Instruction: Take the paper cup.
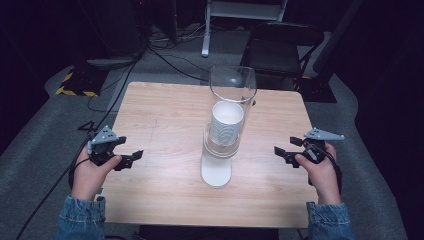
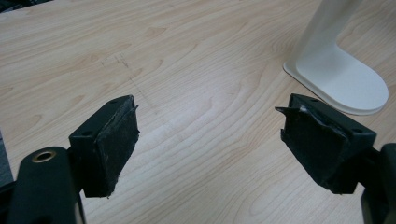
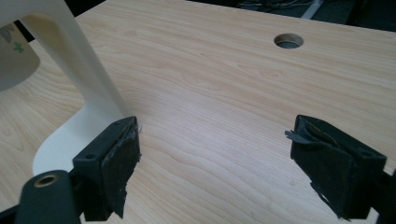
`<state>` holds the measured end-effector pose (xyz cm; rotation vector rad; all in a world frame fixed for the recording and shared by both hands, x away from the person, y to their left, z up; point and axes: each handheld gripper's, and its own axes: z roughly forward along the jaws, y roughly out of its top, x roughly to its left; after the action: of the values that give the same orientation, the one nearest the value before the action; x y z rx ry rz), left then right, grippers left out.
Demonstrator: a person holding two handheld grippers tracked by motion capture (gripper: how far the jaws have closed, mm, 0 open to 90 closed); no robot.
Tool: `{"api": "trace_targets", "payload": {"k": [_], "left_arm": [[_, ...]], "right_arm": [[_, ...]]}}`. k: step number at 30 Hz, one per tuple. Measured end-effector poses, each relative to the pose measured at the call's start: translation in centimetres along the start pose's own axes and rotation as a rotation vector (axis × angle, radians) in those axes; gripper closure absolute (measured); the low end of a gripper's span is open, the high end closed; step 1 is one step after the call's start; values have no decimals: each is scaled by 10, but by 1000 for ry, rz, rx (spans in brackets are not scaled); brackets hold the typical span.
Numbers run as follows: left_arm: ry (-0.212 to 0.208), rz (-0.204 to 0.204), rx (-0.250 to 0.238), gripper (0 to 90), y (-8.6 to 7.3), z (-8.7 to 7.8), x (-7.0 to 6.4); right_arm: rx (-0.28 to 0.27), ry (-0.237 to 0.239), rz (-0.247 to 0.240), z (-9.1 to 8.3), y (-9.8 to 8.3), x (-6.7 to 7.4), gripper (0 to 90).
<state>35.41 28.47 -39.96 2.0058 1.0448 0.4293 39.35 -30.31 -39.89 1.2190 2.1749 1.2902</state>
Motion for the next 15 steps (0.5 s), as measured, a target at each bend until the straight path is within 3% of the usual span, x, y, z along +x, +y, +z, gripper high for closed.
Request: {"api": "trace_targets", "payload": {"k": [10,15], "left_arm": [[8,-10,5,183,-6,-7,1],[-2,-7,15,183,-7,-2,0]], "right_arm": [[13,69,-59,22,9,24,165],[9,176,-96,41,12,52,166]]}}
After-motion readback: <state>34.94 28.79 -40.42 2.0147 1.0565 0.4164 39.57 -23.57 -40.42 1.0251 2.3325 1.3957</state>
